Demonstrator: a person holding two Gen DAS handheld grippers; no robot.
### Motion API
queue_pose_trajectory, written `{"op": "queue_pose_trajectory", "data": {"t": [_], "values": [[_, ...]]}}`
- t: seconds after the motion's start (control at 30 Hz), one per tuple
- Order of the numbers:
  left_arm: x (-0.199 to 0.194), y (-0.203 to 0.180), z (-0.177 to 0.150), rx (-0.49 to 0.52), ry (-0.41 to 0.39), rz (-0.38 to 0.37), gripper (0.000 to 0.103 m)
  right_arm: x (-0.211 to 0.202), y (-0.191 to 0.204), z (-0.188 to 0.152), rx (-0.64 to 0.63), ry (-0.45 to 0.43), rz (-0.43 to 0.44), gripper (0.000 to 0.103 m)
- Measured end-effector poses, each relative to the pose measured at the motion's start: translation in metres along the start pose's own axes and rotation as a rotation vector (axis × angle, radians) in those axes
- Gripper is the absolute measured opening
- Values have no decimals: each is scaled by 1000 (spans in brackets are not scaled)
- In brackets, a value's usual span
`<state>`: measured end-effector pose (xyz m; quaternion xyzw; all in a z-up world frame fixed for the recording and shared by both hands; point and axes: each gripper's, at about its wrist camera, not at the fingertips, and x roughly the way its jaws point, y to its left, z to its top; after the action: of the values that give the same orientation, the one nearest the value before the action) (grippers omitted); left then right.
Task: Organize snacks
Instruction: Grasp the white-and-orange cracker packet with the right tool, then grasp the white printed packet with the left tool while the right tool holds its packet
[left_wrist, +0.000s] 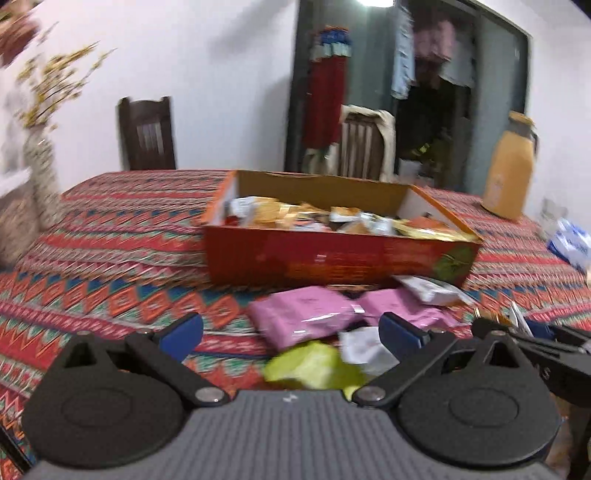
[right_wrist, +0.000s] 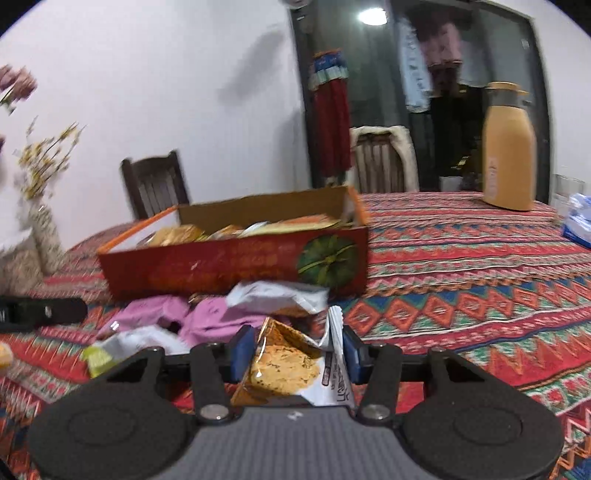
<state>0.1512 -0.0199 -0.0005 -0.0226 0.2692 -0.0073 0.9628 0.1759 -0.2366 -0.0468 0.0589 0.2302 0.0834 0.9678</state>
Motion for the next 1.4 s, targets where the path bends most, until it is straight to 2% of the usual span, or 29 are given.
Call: {"op": "queue_pose_trajectory", "data": {"t": [0.2, 0.27, 0.43, 0.47, 0.5, 0.53, 0.6, 0.63, 0.83, 0.93, 1.23, 1.4], "values": [[21, -44, 1, 85, 56, -17, 103, -1, -32, 6, 56, -26, -44, 49], [29, -56, -1, 103, 74, -7, 103, -1, -44, 6, 102, -22, -26, 49], [48, -77, -8, 133, 121, 15, 102, -1, -46, 5, 109, -24, -4, 49], [50, -78, -9, 131, 130, 19, 95, -1, -46, 4, 113, -21, 2, 49], [52, -79, -10, 125, 143, 21, 83, 0, -46, 4, 114, -19, 8, 49], [54, -79, -10, 120, 158, 23, 78, 0, -46, 4, 113, -17, 15, 49], [55, -79, -11, 126, 151, 37, 67, 0, -45, 4, 105, -16, 28, 49], [54, -78, -10, 116, 153, 26, 64, 0, -44, 4, 102, -17, 37, 49], [55, -78, -12, 115, 149, 33, 60, -5, -43, 3, 95, -47, 65, 50], [53, -78, -11, 112, 146, 27, 54, -7, -42, 2, 89, -51, 69, 50], [37, -68, -9, 90, 107, 9, 53, -4, -40, 4, 81, -34, 55, 50], [22, -61, -3, 77, 59, -12, 53, -5, -39, 3, 73, -39, 49, 50]]}}
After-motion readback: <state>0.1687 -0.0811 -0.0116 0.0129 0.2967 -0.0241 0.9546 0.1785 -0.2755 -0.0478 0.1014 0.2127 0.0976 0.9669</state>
